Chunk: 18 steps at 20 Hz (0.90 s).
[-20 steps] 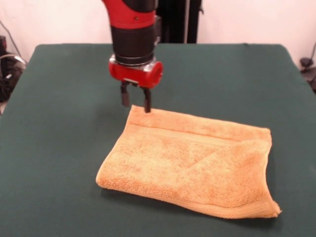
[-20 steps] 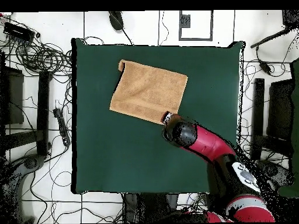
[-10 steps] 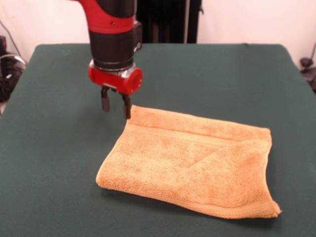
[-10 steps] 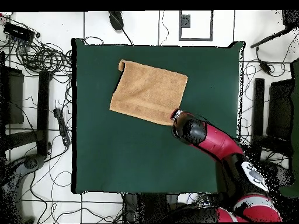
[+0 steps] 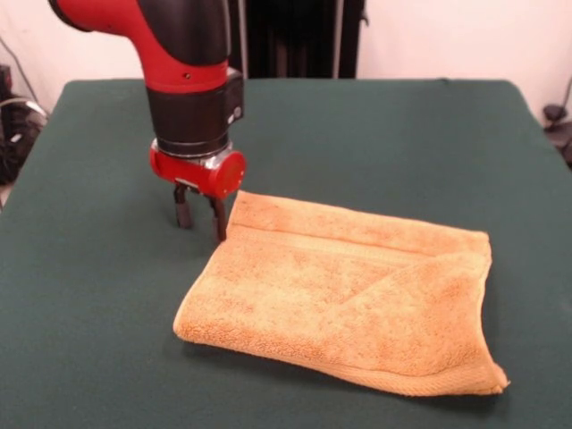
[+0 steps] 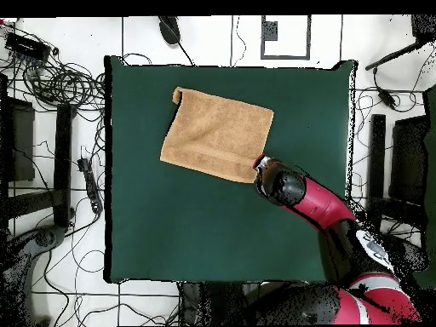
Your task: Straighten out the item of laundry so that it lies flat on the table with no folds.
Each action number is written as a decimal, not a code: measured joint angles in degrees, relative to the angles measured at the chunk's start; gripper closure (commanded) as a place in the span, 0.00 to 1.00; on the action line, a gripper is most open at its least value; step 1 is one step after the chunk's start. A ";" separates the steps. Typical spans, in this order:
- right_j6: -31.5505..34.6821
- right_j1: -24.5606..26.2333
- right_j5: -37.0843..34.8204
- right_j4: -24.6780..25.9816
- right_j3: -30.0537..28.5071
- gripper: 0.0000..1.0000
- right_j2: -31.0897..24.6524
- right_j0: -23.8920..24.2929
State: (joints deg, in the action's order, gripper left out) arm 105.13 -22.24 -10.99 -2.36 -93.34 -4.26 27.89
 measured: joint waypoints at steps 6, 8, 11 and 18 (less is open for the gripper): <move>0.00 -0.10 0.00 1.07 -0.01 0.00 -0.82 0.72; 0.00 -0.18 -0.01 1.68 -0.10 0.00 -1.45 1.32; -0.01 -0.42 0.05 2.36 -0.71 0.00 -2.97 2.85; -0.01 -0.75 0.12 2.36 -1.43 0.00 -4.50 3.98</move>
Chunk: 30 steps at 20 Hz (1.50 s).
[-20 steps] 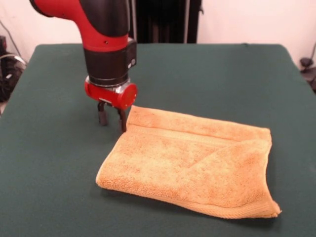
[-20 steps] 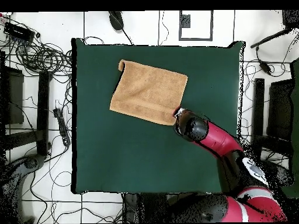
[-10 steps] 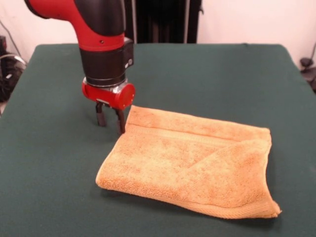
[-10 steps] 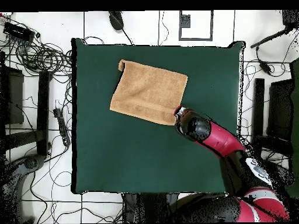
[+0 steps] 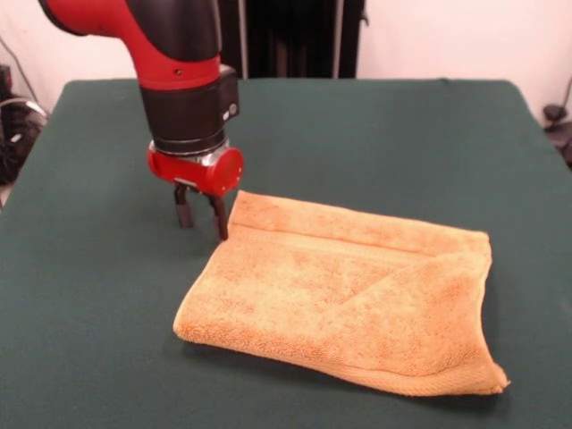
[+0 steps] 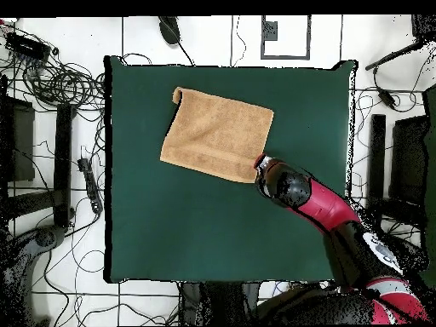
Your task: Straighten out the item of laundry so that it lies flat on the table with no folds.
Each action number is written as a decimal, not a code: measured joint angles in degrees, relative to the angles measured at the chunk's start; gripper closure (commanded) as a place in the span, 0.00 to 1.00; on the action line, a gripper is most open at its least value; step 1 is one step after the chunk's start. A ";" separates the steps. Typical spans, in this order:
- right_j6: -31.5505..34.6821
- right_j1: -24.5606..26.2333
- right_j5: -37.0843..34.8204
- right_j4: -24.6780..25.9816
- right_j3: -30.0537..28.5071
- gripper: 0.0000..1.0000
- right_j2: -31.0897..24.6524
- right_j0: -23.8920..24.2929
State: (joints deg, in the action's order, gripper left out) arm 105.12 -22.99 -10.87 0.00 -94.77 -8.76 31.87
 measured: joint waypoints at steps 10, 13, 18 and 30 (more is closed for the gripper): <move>0.00 -1.06 2.30 -0.01 -1.41 0.00 -5.90 2.64; 0.00 -1.05 3.53 -0.01 -1.40 0.00 -5.95 1.81; 0.00 -0.27 4.32 -0.02 -0.54 0.00 -5.95 -0.09; 0.00 1.95 4.07 -0.01 3.52 0.00 -3.06 -5.09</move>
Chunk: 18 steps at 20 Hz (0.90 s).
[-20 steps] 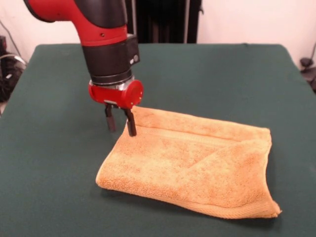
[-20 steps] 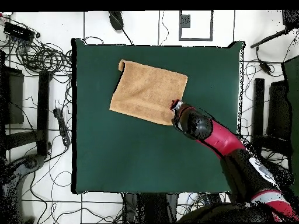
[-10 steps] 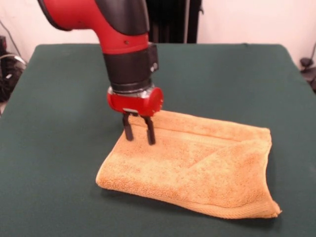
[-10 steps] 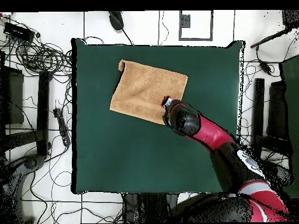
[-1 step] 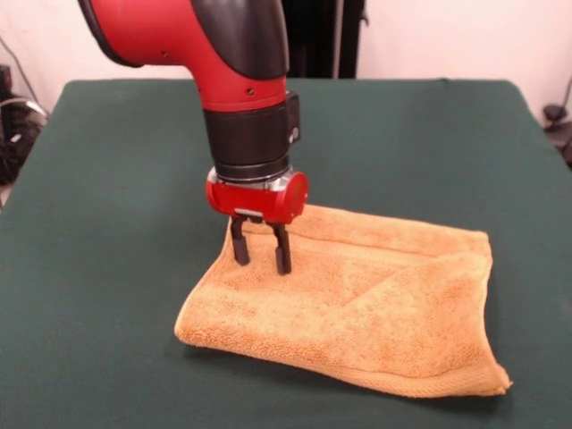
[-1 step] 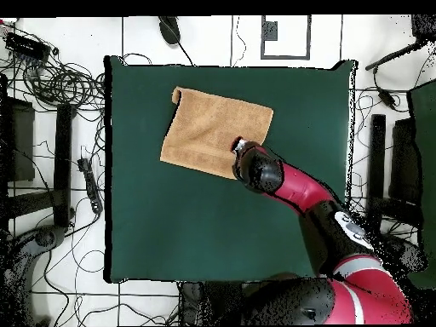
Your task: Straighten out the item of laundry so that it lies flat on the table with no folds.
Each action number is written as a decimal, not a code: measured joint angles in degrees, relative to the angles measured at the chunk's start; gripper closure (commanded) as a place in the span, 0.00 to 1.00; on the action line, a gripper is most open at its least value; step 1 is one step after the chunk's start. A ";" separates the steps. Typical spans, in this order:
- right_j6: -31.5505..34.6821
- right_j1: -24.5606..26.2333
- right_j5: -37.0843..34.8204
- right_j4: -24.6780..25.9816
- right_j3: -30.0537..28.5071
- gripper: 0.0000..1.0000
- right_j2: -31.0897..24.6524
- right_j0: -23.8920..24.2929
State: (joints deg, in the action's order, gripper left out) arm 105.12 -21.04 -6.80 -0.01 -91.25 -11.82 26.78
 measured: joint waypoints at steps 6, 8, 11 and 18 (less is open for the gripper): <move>0.00 0.12 -0.86 -1.07 0.92 0.00 1.90 -1.90; 0.00 0.20 -1.39 -2.26 1.14 0.00 2.35 -2.27; 0.00 0.24 -2.05 -3.68 1.31 0.00 2.87 -2.69; 0.00 0.26 -3.00 -5.99 1.28 0.00 3.38 -2.94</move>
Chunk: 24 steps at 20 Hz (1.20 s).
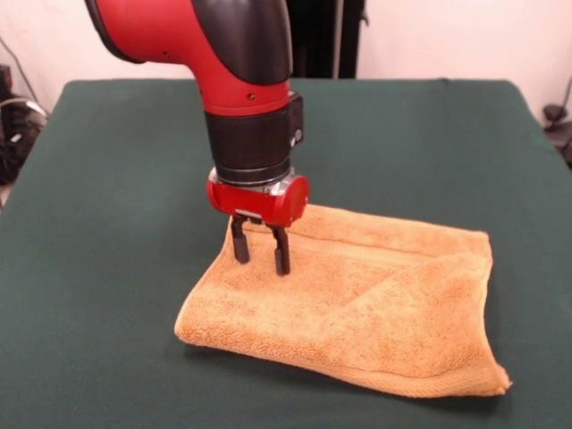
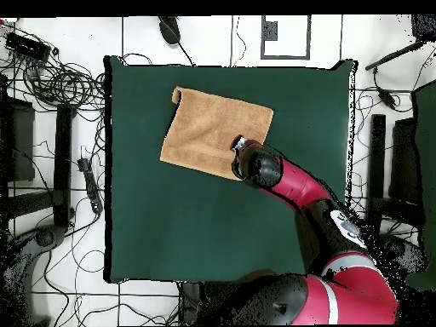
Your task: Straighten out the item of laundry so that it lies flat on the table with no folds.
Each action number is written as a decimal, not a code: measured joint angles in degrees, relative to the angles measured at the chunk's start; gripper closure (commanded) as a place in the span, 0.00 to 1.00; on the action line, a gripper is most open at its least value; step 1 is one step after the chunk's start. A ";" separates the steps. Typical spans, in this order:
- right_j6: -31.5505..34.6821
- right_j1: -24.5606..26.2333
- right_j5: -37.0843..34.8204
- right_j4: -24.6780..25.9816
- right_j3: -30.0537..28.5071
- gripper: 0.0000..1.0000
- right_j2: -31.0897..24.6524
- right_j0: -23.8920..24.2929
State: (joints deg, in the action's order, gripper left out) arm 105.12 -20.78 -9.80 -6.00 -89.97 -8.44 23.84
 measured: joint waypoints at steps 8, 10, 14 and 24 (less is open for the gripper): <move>0.00 -0.51 0.03 -1.68 -1.47 0.00 0.22 0.10; 0.00 -0.77 0.05 -2.13 -2.30 0.00 0.22 0.31; 0.00 -1.34 0.03 -2.74 -4.16 0.00 0.22 0.62; 0.00 -3.13 -0.34 -2.82 -9.91 0.00 0.19 1.30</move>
State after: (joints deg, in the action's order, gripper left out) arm 105.12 -23.91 -10.14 -8.83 -99.88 -8.25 25.15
